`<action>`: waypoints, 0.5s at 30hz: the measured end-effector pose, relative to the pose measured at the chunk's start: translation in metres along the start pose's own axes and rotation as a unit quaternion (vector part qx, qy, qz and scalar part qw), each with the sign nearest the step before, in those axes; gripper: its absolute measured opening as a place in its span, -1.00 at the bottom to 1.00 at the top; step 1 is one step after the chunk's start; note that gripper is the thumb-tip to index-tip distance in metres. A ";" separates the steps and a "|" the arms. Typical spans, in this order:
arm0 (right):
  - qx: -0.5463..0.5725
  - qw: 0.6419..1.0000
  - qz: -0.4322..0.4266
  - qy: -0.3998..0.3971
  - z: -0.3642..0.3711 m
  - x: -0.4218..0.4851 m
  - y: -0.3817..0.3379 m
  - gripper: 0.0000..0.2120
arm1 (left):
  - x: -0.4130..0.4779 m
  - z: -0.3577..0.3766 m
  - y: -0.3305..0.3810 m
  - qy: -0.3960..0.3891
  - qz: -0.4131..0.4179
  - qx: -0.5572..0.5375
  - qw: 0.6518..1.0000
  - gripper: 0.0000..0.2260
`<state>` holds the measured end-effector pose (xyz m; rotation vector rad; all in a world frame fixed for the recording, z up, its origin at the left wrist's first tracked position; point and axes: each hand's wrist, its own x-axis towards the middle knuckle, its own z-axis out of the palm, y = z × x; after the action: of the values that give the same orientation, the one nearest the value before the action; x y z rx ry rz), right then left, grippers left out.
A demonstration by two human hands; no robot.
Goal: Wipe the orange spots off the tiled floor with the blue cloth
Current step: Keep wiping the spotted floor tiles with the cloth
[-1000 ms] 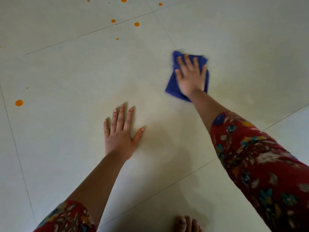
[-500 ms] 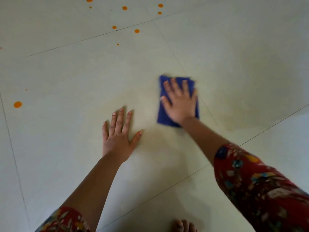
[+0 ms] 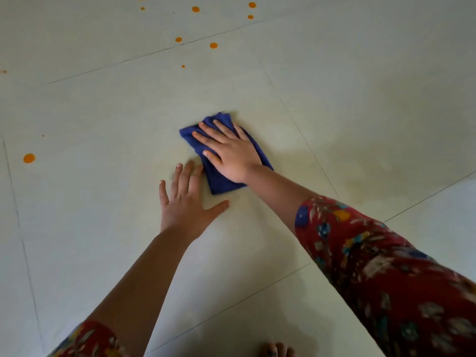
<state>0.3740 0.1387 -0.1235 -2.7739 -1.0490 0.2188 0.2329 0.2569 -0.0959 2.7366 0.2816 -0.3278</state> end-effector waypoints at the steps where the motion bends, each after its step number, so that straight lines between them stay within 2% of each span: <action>1: 0.003 0.999 0.050 0.012 -0.004 0.005 0.013 -0.52 | 0.001 -0.001 0.005 -0.007 0.018 0.002 1.000 -0.09; 3: 0.006 0.985 0.168 0.032 -0.013 0.010 0.049 -0.51 | 0.005 -0.002 0.018 -0.034 0.063 0.019 0.997 -0.07; 6: 0.016 0.946 0.319 0.059 -0.029 -0.021 0.129 -0.50 | 0.009 0.001 0.036 -0.069 0.125 0.044 0.989 -0.08; 10: 0.036 0.859 0.503 0.083 -0.038 -0.124 0.214 -0.47 | 0.005 0.009 0.057 -0.094 0.156 0.042 0.982 -0.07; 12: 0.032 0.840 0.535 0.086 -0.037 -0.173 0.221 -0.47 | -0.003 0.013 0.063 -0.111 0.165 0.043 0.979 -0.05; 15: 0.045 0.838 0.532 0.108 -0.031 -0.225 0.197 -0.48 | -0.015 0.020 0.065 -0.124 0.188 0.069 0.972 -0.01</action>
<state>0.3397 -0.1597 -0.1172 -2.8504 0.6244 0.0645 0.2307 0.1877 -0.0883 2.7655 -0.3335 -0.5907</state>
